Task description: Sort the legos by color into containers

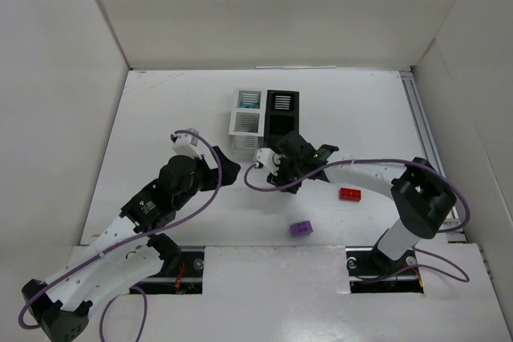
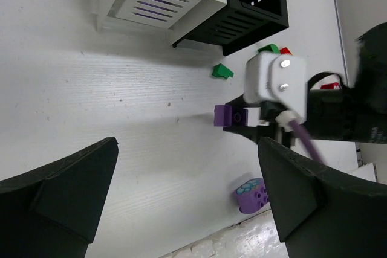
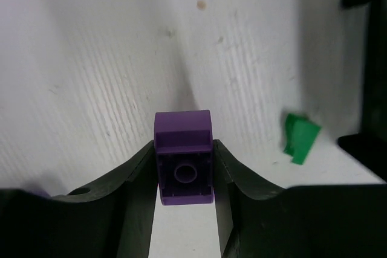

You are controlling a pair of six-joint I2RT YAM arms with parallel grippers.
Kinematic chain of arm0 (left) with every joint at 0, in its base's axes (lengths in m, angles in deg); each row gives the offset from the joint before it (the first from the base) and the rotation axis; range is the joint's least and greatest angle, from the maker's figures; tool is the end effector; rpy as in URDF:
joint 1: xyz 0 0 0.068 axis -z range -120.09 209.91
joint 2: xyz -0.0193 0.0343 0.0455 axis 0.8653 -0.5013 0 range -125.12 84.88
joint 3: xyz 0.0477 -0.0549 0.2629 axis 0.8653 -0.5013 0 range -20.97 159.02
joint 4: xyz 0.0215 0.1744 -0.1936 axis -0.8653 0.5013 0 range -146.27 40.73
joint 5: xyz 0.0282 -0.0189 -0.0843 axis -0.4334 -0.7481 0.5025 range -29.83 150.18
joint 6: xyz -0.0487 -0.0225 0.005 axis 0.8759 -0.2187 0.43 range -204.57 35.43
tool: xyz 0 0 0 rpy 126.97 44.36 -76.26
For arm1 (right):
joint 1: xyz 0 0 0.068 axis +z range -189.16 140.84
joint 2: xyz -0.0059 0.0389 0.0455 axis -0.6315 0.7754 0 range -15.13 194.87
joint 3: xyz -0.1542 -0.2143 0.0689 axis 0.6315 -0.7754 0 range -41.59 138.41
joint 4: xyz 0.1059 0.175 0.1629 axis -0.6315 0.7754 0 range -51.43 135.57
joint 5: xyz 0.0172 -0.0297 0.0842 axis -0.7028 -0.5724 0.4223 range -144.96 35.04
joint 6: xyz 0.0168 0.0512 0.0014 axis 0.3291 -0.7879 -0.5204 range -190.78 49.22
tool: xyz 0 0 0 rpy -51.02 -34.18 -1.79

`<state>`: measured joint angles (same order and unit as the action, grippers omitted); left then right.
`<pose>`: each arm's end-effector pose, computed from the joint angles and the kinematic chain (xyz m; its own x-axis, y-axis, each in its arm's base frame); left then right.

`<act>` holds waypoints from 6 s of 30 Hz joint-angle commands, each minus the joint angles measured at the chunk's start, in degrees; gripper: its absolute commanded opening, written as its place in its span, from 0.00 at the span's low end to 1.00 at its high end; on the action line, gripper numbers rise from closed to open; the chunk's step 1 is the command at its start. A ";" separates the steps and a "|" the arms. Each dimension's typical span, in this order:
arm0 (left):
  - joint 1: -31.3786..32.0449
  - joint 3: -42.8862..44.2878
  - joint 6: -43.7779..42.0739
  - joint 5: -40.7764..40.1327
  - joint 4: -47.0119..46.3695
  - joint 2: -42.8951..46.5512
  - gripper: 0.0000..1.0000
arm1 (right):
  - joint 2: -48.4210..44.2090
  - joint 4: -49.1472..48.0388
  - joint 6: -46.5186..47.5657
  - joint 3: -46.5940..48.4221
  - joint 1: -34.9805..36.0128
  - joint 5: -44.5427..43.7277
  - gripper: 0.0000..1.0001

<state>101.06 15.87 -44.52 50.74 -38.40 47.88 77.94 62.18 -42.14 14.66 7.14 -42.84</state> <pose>0.1229 -0.0996 0.2980 -0.5203 -0.3883 -0.7606 0.2571 0.7781 -0.5731 0.2156 0.2364 0.1837 -0.1543 -0.8398 -0.5205 -0.9713 0.2255 -0.0761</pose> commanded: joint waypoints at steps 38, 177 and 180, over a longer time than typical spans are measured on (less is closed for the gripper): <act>14.26 -2.30 -7.43 18.67 -15.30 -14.05 1.00 | -12.71 -1.02 -5.70 20.69 -13.23 -4.83 1.00; 10.00 3.67 -9.55 -5.40 -14.35 -21.70 1.00 | 13.89 3.37 -2.01 47.55 -20.46 3.26 0.73; 13.51 6.48 -9.55 -7.17 -14.35 -25.31 1.00 | 8.89 2.66 -2.01 43.78 -20.46 2.57 0.84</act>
<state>112.40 17.81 -53.57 46.81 -51.47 24.19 94.03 66.23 -45.00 58.24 -13.88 -39.93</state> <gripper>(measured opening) 0.997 0.826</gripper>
